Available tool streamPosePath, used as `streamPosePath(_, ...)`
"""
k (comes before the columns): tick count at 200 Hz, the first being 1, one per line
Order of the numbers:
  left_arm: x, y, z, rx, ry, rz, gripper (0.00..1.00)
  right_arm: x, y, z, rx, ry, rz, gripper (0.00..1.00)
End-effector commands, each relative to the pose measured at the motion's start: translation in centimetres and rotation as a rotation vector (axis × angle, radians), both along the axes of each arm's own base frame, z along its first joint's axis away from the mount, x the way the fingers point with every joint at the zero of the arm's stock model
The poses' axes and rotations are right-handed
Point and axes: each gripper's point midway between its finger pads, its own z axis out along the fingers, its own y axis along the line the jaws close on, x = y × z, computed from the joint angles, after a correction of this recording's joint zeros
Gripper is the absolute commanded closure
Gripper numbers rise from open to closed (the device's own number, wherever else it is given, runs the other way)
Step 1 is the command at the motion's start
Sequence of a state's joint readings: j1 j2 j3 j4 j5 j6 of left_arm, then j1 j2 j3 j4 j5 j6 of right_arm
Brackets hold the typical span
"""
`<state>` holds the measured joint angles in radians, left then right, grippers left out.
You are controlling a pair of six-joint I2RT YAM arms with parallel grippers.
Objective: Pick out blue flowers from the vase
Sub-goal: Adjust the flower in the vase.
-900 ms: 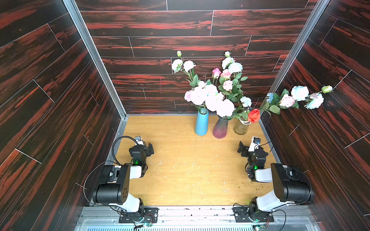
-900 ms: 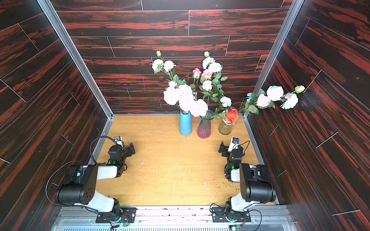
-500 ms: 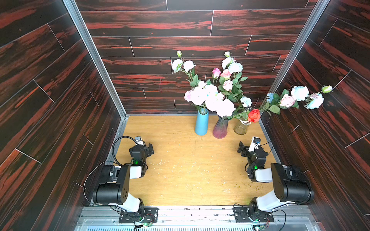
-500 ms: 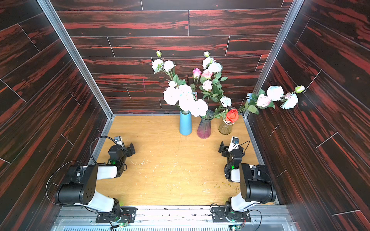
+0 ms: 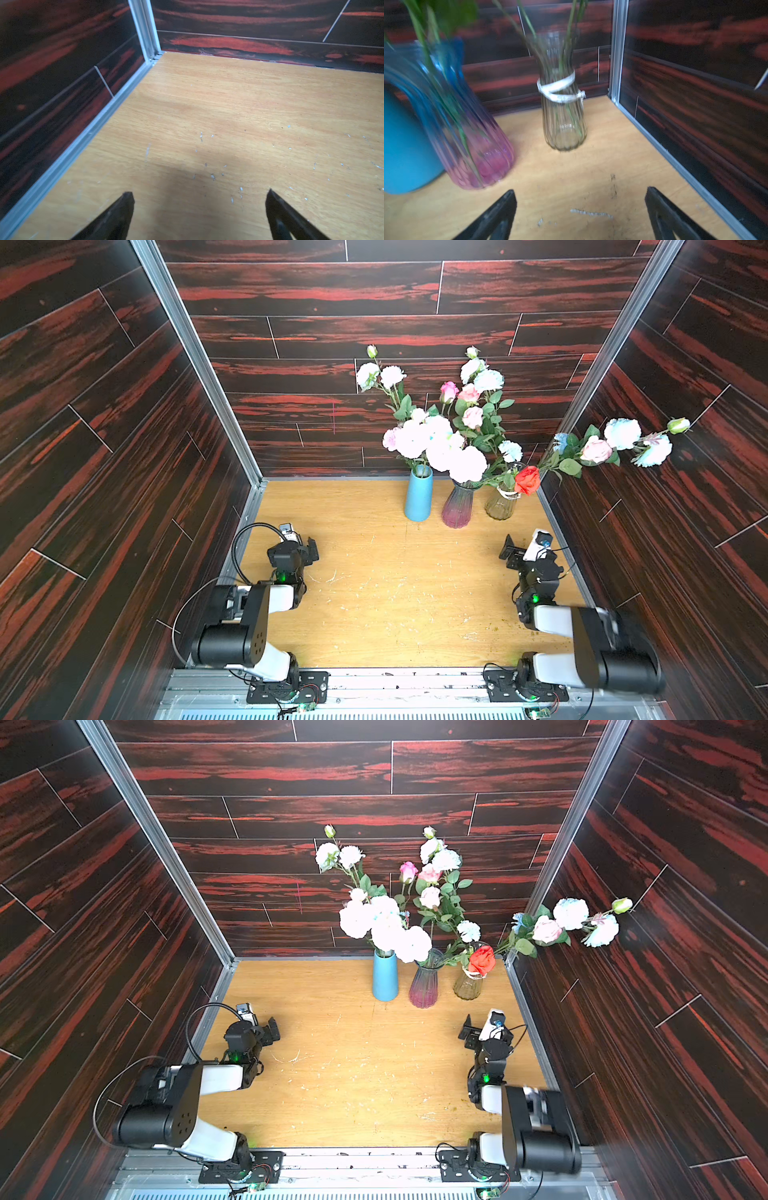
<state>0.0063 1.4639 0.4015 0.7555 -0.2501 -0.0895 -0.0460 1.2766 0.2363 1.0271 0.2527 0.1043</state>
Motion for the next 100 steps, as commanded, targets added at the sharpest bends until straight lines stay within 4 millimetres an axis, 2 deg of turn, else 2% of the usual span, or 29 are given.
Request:
streamPosePath(1,-1.7,1.4,4.9,-0.015,-0.067,0.139,0.00,1.1,0.8,1.4,0.084,0.113,0.037,0.01)
streamPosePath(17,-2.8,1.8,8.1,-0.122,-0.009,0.223,0.00,1.7,1.8,3.4,0.170,0.225,0.077,0.01)
streamPosePath(31,-1.9,0.2,10.1,-0.227,0.023,0.168,0.00,1.5,2.2,4.1,0.294,0.271,0.061,0.01)
streamPosePath(44,-0.1,-2.3,10.6,-0.392,-0.001,0.073,0.00,1.1,2.5,3.3,0.425,0.287,0.044,0.01)
streamPosePath(57,2.2,-5.7,11.4,-0.529,-0.048,-0.103,0.00,1.3,4.9,4.0,0.446,0.272,0.191,0.20)
streamPosePath(70,4.4,-8.2,12.3,-0.635,-0.060,-0.219,0.01,1.3,7.0,5.2,0.461,0.262,0.321,0.26)
streamPosePath(82,5.8,-10.2,12.5,-0.652,0.011,-0.268,0.02,1.1,8.7,6.0,0.468,0.250,0.408,0.26)
streamPosePath(100,7.1,-12.6,13.5,-0.586,0.079,-0.289,0.03,0.9,10.0,6.8,0.409,0.248,0.426,0.25)
